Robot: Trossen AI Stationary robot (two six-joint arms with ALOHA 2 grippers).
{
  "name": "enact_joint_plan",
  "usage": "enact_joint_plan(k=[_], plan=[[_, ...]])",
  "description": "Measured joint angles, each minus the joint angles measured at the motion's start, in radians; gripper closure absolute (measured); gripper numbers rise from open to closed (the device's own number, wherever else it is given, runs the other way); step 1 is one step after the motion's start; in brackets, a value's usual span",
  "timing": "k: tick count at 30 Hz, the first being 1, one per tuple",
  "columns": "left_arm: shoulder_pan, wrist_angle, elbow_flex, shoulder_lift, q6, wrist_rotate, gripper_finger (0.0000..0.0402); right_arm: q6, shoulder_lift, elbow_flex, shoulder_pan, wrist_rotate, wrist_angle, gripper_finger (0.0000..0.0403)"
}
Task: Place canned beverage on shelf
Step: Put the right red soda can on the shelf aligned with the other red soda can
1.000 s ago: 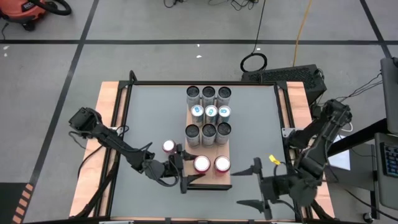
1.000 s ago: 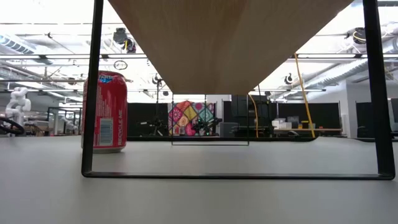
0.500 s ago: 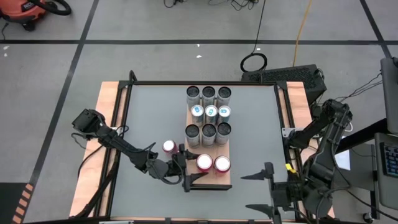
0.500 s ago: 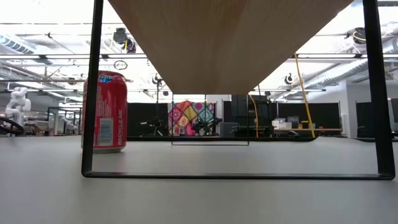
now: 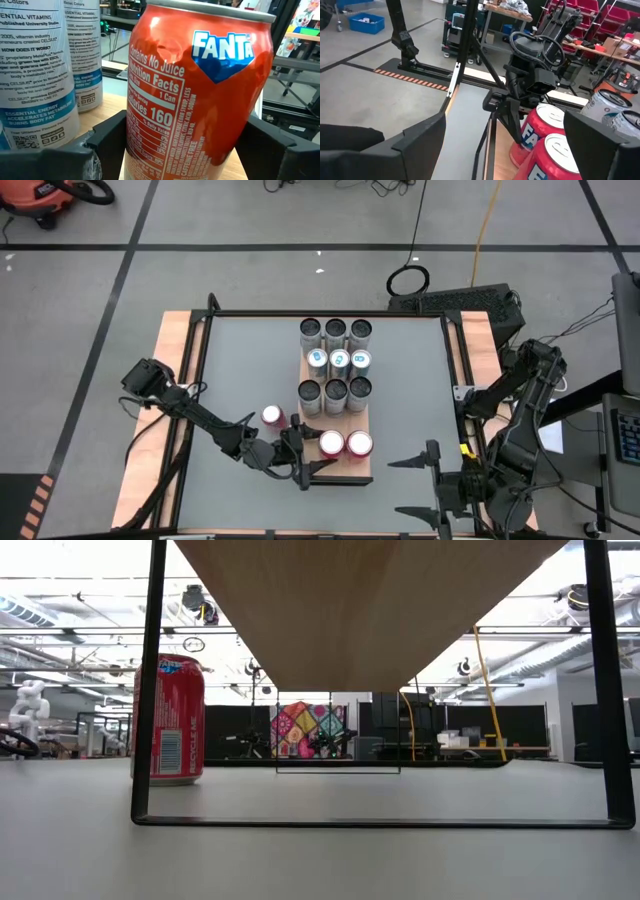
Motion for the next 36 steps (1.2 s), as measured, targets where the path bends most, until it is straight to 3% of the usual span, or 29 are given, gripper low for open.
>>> enact_joint_plan(k=[14, 20, 36], plan=[[0.001, 0.002, 0.0, 0.0, -0.001, 0.003, 0.0064, 0.16, 0.0, 0.0, 0.0, 0.002, -0.136, 0.006], [0.002, 0.015, 0.0, 0.0, 0.036, 0.047, 0.0061, 0.16, 0.0, 0.0, 0.0, 0.003, -0.142, 0.006], [-0.039, -0.007, 0.0, -0.029, 0.086, 0.016, 0.006, 0.225, 0.024, 0.0, -0.001, 0.004, -0.165, 0.006]])
